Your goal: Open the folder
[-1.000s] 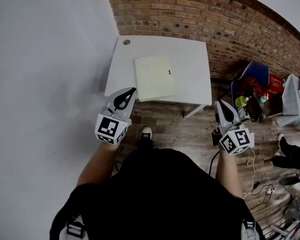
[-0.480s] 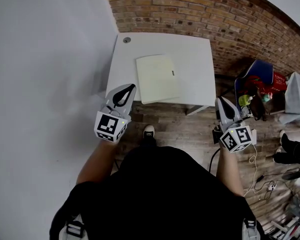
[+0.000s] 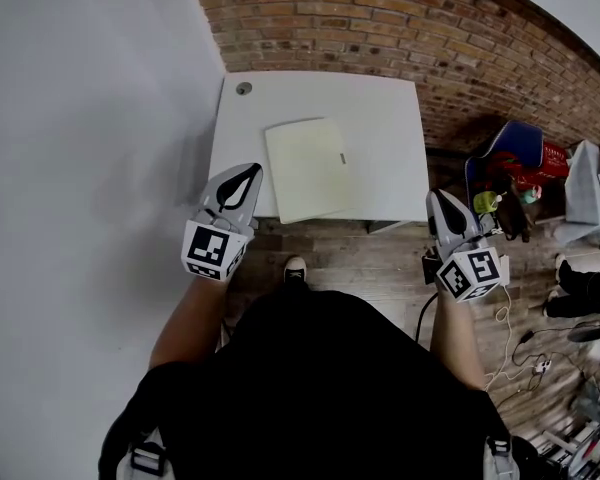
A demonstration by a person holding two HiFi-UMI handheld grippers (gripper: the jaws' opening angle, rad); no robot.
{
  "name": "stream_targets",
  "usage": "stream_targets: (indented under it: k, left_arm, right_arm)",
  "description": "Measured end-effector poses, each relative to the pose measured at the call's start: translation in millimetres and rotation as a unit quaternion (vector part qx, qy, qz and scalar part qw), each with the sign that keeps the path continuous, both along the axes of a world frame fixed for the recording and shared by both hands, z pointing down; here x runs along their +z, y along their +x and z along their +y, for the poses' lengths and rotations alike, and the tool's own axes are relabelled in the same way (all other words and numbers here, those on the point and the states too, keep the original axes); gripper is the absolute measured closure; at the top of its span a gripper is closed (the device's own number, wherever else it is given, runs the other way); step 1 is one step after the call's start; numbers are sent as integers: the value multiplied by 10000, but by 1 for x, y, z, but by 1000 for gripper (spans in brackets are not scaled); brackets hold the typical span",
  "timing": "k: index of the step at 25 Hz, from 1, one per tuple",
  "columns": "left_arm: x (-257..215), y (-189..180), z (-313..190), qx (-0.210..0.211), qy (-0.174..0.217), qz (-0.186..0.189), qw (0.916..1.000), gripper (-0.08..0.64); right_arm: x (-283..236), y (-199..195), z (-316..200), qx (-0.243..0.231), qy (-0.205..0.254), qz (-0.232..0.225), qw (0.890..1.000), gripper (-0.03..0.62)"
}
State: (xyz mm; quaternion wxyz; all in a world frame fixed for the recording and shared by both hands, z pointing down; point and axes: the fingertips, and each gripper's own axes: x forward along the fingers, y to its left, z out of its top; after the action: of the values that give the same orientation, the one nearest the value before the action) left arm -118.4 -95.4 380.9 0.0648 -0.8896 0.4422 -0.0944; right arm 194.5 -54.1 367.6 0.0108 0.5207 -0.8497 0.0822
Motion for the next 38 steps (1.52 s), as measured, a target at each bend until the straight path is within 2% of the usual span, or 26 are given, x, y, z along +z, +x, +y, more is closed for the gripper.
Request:
stream_targets:
  k: [7, 19, 23, 29, 38]
  left_arm:
    - [-7, -6, -39, 119, 70, -29, 9999, 557]
    - [-7, -31, -85, 296, 137, 94, 9994, 557]
    - [-4, -41, -96, 305, 103, 181, 9993, 557]
    - [4, -53, -106, 345, 43, 258, 9991, 557]
    - [-1, -49, -107, 305, 105, 237, 9992, 557]
  right_arm:
    - [4, -1, -24, 216, -98, 57, 9997, 591]
    - [-8, -35, -55, 194, -137, 196, 9995, 591]
    - [-6, -45, -66, 274, -200, 409, 9986, 591]
    - [-5, -64, -71, 222, -223, 608, 9977, 591]
    - [4, -57, -77, 192, -294, 459, 9983, 591]
